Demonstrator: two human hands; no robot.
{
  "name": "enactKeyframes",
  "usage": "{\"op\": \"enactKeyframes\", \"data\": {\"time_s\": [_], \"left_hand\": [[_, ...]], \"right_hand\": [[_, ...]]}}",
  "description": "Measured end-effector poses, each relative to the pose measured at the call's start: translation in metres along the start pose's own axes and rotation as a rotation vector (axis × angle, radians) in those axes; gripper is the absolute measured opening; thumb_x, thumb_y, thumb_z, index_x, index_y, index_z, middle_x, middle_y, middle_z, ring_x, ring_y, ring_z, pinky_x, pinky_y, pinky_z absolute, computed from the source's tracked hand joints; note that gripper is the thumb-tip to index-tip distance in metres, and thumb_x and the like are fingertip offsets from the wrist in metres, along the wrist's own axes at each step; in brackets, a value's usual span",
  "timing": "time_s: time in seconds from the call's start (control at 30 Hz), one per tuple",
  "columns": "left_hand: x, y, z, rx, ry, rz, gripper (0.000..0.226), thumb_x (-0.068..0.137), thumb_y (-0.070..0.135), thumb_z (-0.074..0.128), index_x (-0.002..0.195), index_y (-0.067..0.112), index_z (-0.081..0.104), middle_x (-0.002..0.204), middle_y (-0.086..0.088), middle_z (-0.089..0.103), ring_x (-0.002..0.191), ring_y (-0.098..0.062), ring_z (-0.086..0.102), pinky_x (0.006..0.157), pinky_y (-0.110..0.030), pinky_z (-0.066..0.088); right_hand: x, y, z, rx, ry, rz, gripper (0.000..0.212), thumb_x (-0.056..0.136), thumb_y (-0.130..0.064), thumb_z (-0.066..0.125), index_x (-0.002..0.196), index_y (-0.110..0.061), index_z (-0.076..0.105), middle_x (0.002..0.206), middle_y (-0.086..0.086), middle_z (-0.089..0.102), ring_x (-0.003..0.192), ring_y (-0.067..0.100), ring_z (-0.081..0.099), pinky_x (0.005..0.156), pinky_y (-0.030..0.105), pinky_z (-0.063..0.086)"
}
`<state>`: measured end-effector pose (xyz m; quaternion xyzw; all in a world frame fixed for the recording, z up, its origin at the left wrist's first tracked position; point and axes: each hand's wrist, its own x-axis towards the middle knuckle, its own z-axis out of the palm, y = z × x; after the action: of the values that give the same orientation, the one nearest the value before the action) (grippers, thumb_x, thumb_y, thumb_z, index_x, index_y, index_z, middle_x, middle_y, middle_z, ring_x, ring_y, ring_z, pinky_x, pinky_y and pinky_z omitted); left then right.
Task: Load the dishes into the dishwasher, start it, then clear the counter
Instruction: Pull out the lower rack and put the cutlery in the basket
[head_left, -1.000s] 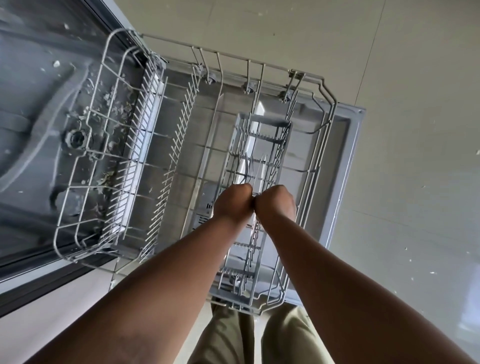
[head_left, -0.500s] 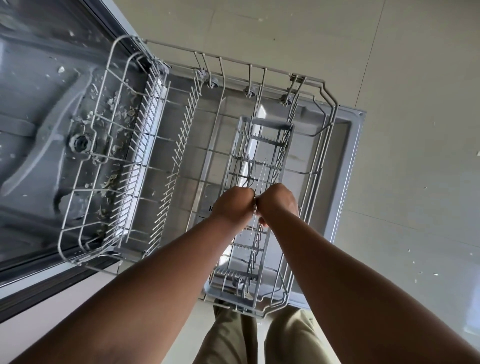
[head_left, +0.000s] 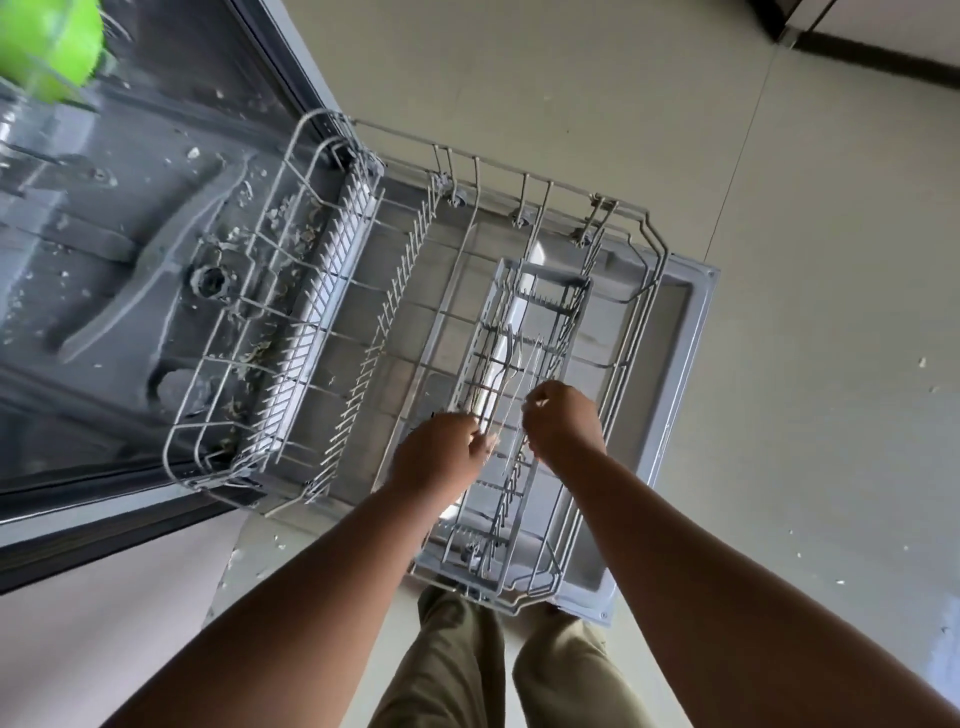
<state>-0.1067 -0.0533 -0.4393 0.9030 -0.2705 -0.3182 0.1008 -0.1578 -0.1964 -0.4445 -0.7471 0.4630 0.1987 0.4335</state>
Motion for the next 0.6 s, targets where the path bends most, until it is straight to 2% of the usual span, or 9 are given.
{"op": "enactKeyframes", "data": {"time_s": [0.07, 0.2, 0.27, 0.33, 0.4, 0.43, 0.5, 0.57, 0.6], "left_hand": [[-0.025, -0.002, -0.014, 0.004, 0.043, -0.020, 0.023, 0.096, 0.032, 0.051, 0.103, 0.017, 0.067, 0.098, -0.001, 0.069, 0.085, -0.016, 0.064, 0.074, -0.031, 0.054], [-0.087, 0.003, -0.061, 0.097, 0.131, -0.022, 0.024, 0.092, 0.035, 0.054, 0.105, 0.020, 0.068, 0.102, 0.001, 0.070, 0.092, -0.018, 0.064, 0.077, -0.029, 0.052], [-0.123, 0.004, -0.087, 0.163, 0.184, -0.025, 0.027, 0.087, 0.037, 0.060, 0.107, 0.020, 0.069, 0.103, 0.002, 0.069, 0.095, -0.017, 0.064, 0.082, -0.031, 0.054], [-0.159, 0.005, -0.115, 0.181, 0.262, -0.016, 0.033, 0.077, 0.040, 0.072, 0.104, 0.021, 0.071, 0.103, 0.001, 0.069, 0.094, -0.018, 0.067, 0.079, -0.031, 0.056], [-0.196, 0.013, -0.155, 0.169, 0.339, -0.039, 0.041, 0.079, 0.045, 0.066, 0.112, 0.020, 0.068, 0.116, -0.003, 0.066, 0.106, -0.024, 0.065, 0.087, -0.037, 0.055], [-0.214, 0.018, -0.176, 0.151, 0.357, -0.071, 0.047, 0.085, 0.047, 0.057, 0.123, 0.020, 0.061, 0.130, -0.004, 0.059, 0.119, -0.028, 0.058, 0.098, -0.041, 0.049], [-0.250, 0.023, -0.219, 0.172, 0.427, -0.151, 0.057, 0.095, 0.049, 0.042, 0.144, 0.022, 0.040, 0.154, -0.003, 0.033, 0.142, -0.029, 0.031, 0.116, -0.042, 0.026], [-0.289, 0.021, -0.257, 0.185, 0.578, -0.229, 0.060, 0.098, 0.049, 0.036, 0.151, 0.021, 0.027, 0.161, -0.002, 0.018, 0.148, -0.028, 0.014, 0.120, -0.041, 0.010], [-0.311, 0.019, -0.274, 0.207, 0.661, -0.267, 0.061, 0.097, 0.049, 0.035, 0.151, 0.020, 0.029, 0.160, -0.002, 0.018, 0.148, -0.029, 0.014, 0.119, -0.042, 0.010]], "right_hand": [[-0.028, -0.008, -0.011, -0.153, -0.070, -0.098, 0.020, 0.093, -0.015, 0.048, 0.101, -0.019, 0.066, 0.100, 0.007, 0.071, 0.081, 0.022, 0.065, 0.071, 0.027, 0.052], [-0.089, -0.032, -0.042, -0.482, -0.202, -0.230, 0.041, 0.088, -0.017, 0.048, 0.126, -0.029, 0.055, 0.128, 0.004, 0.061, 0.112, 0.026, 0.061, 0.091, 0.034, 0.052], [-0.123, -0.051, -0.056, -0.697, -0.237, -0.356, 0.047, 0.088, -0.017, 0.050, 0.134, -0.027, 0.046, 0.134, 0.003, 0.055, 0.121, 0.026, 0.054, 0.099, 0.035, 0.047], [-0.161, -0.079, -0.070, -0.877, -0.235, -0.504, 0.049, 0.090, -0.016, 0.051, 0.137, -0.024, 0.040, 0.136, 0.004, 0.052, 0.124, 0.026, 0.050, 0.101, 0.035, 0.042], [-0.200, -0.113, -0.081, -1.011, -0.204, -0.691, 0.048, 0.093, -0.015, 0.046, 0.139, -0.020, 0.036, 0.136, 0.007, 0.048, 0.125, 0.028, 0.046, 0.103, 0.038, 0.037], [-0.221, -0.134, -0.085, -1.059, -0.175, -0.789, 0.048, 0.093, -0.015, 0.045, 0.140, -0.019, 0.035, 0.135, 0.009, 0.047, 0.125, 0.028, 0.044, 0.103, 0.039, 0.035], [-0.263, -0.177, -0.091, -1.115, -0.102, -0.977, 0.051, 0.091, -0.014, 0.048, 0.140, -0.018, 0.033, 0.132, 0.010, 0.048, 0.124, 0.029, 0.044, 0.102, 0.040, 0.034], [-0.306, -0.219, -0.094, -1.113, -0.024, -1.138, 0.055, 0.090, -0.015, 0.049, 0.142, -0.021, 0.032, 0.134, 0.008, 0.049, 0.126, 0.028, 0.044, 0.103, 0.039, 0.035], [-0.328, -0.238, -0.094, -1.107, 0.016, -1.215, 0.056, 0.091, -0.016, 0.049, 0.144, -0.021, 0.031, 0.136, 0.008, 0.048, 0.128, 0.028, 0.043, 0.103, 0.038, 0.035]]}}
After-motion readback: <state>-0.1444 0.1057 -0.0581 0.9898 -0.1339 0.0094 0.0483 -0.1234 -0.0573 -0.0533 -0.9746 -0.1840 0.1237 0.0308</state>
